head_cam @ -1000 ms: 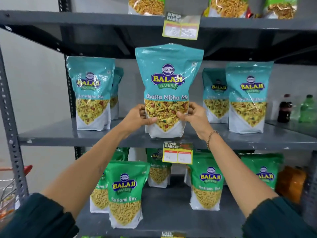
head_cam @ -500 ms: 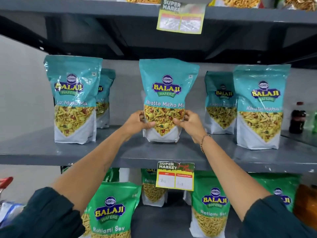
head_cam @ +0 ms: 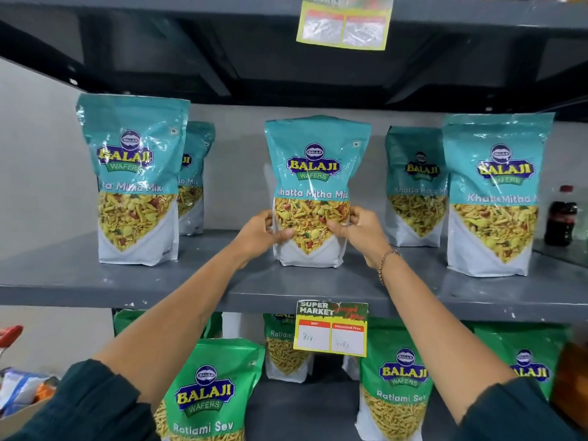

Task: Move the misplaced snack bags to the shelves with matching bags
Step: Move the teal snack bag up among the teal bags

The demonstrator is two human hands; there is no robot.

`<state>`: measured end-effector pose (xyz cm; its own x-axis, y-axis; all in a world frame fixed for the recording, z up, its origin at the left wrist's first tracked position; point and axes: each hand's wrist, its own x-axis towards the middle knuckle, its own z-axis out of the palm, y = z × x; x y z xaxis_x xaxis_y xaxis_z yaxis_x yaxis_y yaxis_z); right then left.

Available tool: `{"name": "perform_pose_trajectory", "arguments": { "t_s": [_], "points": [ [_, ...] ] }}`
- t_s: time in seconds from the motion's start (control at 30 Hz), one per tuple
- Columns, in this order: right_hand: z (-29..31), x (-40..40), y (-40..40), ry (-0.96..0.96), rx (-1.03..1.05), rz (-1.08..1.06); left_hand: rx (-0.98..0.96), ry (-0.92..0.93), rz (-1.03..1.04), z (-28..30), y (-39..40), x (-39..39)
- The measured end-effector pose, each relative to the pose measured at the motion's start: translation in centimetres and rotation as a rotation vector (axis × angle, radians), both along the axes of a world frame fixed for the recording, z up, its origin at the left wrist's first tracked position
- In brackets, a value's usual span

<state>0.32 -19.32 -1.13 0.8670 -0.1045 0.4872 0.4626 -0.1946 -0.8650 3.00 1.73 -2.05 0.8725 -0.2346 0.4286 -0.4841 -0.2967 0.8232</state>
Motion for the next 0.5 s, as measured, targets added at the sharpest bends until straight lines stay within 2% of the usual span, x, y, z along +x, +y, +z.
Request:
{"name": "perform_pose_trajectory", "arguments": {
  "t_s": [0.17,0.5],
  "points": [
    [-0.1,-0.1,-0.2,-0.013,0.055,-0.043,0.001,-0.041,0.043,-0.1,-1.0,-0.8],
    [-0.1,-0.2,0.8,0.000,0.019,0.003,0.050,-0.054,0.126,0.2,0.2,-1.1]
  ]
}}
